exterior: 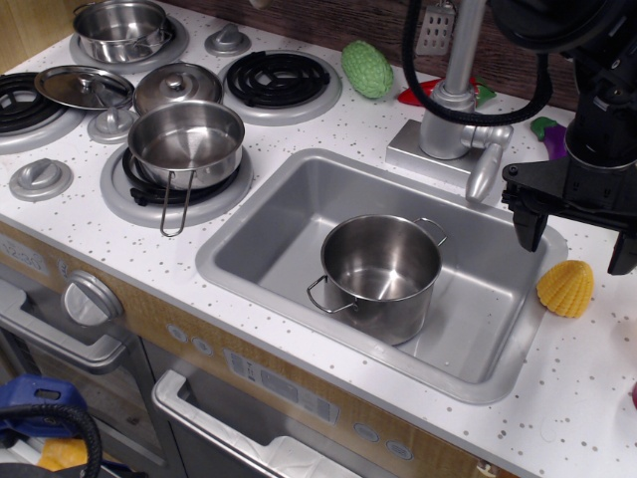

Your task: Put corn in pot which is in sink

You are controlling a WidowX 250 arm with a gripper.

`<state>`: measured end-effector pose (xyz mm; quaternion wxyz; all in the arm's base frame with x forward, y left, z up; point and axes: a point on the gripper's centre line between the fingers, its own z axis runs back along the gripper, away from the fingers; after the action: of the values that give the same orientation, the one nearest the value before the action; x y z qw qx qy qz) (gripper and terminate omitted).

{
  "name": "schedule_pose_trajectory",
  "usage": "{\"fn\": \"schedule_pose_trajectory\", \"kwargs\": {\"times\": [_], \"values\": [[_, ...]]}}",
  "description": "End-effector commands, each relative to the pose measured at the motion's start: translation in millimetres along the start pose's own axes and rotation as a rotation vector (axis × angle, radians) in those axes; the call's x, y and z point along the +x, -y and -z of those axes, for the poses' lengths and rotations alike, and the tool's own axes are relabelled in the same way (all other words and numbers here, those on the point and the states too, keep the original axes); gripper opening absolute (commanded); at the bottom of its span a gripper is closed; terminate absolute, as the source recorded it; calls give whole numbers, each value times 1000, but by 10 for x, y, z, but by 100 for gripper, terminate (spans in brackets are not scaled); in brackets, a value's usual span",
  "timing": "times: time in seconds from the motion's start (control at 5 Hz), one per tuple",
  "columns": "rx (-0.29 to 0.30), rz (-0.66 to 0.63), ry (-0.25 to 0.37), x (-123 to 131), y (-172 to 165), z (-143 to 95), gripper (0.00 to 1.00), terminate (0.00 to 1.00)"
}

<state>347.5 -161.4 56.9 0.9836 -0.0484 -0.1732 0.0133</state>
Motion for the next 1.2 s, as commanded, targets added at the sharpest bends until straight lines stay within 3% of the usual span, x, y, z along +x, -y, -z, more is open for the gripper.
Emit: {"fn": "schedule_pose_trajectory", "kwargs": {"times": [0.0,0.4,1.0], "values": [[0,0,0,0,0,0,100,0],[-74,27,36,111,-24,129,100,0],[-128,-16,80,64,31,288,100,0]]}}
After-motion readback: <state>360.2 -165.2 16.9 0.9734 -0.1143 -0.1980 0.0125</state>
